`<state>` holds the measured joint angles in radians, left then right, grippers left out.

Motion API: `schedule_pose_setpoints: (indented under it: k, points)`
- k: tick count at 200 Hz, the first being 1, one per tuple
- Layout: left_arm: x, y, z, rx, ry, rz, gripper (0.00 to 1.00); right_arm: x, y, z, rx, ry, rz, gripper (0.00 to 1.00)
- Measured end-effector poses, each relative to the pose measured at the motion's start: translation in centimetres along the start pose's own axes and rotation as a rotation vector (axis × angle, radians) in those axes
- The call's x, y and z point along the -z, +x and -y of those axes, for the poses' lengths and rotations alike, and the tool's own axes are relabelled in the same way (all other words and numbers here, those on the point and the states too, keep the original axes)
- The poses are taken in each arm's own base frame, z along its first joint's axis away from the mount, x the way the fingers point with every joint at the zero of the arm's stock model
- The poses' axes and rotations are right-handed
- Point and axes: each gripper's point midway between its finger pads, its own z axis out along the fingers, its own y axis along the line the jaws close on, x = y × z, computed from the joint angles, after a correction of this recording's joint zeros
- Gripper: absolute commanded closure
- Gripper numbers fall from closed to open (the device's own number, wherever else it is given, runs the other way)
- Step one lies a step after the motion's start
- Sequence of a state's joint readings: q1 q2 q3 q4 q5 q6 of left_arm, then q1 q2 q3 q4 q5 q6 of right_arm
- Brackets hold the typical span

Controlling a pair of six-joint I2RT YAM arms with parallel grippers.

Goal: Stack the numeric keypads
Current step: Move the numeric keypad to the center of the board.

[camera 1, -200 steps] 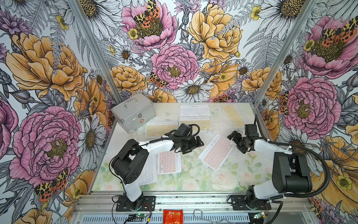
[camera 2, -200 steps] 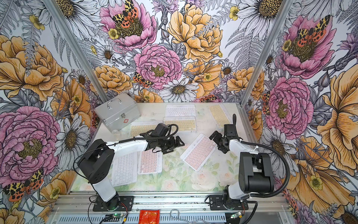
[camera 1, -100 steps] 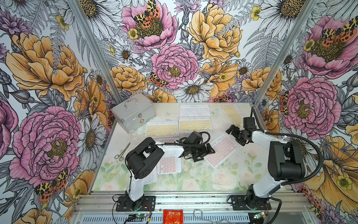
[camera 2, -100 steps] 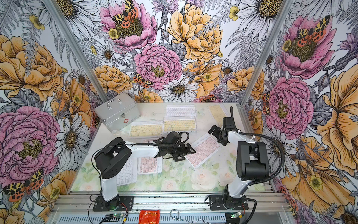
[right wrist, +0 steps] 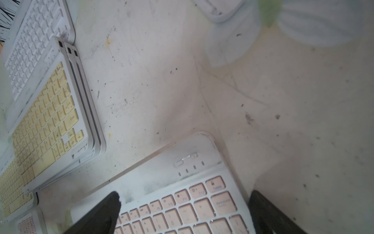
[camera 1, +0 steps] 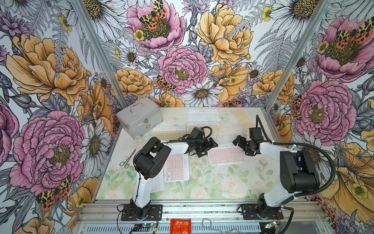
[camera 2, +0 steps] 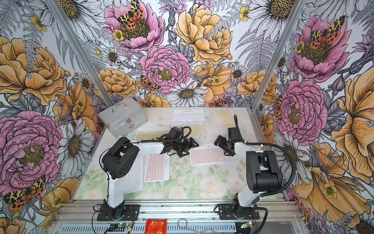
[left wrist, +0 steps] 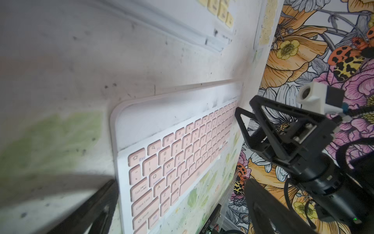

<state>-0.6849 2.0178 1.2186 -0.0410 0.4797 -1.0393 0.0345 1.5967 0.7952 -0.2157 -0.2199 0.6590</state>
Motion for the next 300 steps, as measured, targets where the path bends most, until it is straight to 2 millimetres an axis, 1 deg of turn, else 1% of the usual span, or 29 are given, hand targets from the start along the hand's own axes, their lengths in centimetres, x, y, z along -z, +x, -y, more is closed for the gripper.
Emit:
schedule_pose_setpoints:
  k: [25,41,56,76,87,107,145,186,253,300]
  points:
    - [0.7,-1.4,-0.6,-0.006,-0.006,0.025,0.01,0.1,0.9,-0.7,0.013,-0.018,-0.022,0.00]
    - [0.9,-1.6,-0.8,-0.024,-0.012,0.031,0.01,0.2,1.1,-0.9,0.009,-0.035,-0.039,0.00]
    - [0.9,-1.6,-0.8,-0.039,-0.016,0.032,0.01,0.5,1.0,-0.6,-0.017,-0.051,-0.057,0.00]
    - [1.0,-1.6,-0.9,-0.053,-0.018,0.032,0.01,0.6,0.3,-0.2,-0.054,-0.068,-0.079,0.00]
    - [1.0,-1.6,-0.9,-0.057,-0.019,0.032,0.01,0.4,-0.5,-0.2,-0.069,-0.078,-0.084,0.00]
    - [1.0,-1.6,-0.9,-0.065,-0.020,0.031,0.01,0.0,-1.8,-0.6,-0.081,-0.110,-0.085,0.00]
    - [1.0,-1.6,-0.9,-0.068,-0.025,0.029,0.01,-0.9,-2.8,-1.9,-0.074,-0.177,-0.095,0.00]
    - [1.0,-1.7,-0.9,-0.065,-0.030,0.027,0.01,-1.2,-3.5,-2.5,-0.077,-0.223,-0.088,0.00]
    - [0.7,-2.4,-0.7,-0.061,-0.029,0.031,0.01,-0.9,-4.7,-2.0,-0.097,-0.244,-0.060,0.00]
    - [0.7,-2.5,-0.7,-0.061,-0.028,0.032,0.01,-0.7,-5.0,-2.4,-0.103,-0.274,-0.051,0.00]
